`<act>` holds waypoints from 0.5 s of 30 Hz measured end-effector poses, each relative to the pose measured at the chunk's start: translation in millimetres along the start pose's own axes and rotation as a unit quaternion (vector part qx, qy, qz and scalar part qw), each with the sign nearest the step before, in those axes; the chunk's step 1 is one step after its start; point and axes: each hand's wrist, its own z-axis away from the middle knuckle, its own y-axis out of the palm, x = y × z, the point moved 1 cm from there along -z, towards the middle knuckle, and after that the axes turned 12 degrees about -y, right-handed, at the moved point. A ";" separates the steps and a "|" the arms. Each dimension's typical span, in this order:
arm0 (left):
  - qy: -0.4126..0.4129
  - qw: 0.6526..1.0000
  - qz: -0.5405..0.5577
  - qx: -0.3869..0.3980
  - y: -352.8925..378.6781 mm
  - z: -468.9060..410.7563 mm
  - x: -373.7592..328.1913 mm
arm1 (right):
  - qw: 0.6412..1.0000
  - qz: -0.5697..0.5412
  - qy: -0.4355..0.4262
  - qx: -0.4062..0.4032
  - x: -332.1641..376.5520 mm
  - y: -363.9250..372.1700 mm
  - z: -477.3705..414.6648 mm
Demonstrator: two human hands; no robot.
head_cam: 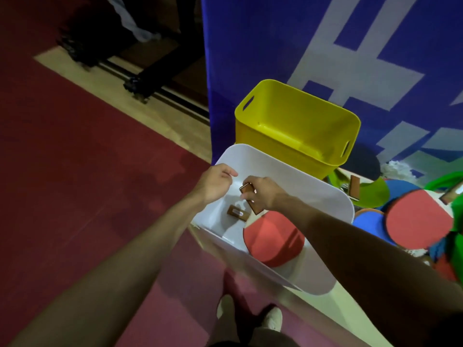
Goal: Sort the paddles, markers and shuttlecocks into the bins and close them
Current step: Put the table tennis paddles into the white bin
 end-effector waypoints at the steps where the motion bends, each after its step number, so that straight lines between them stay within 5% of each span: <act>1: -0.001 1.000 0.012 0.000 -2.0 0.8 1.2 | 1.000 0.012 0.002 0.007 0.8 5.7 -3.4; 10: 0.005 0.999 0.039 0.014 -4.2 6.3 2.8 | 0.999 0.009 0.053 0.011 -6.7 18.8 -7.6; 15: 0.021 0.998 0.029 0.042 3.1 13.1 -8.8 | 0.999 0.034 0.008 0.037 -15.3 0.1 17.7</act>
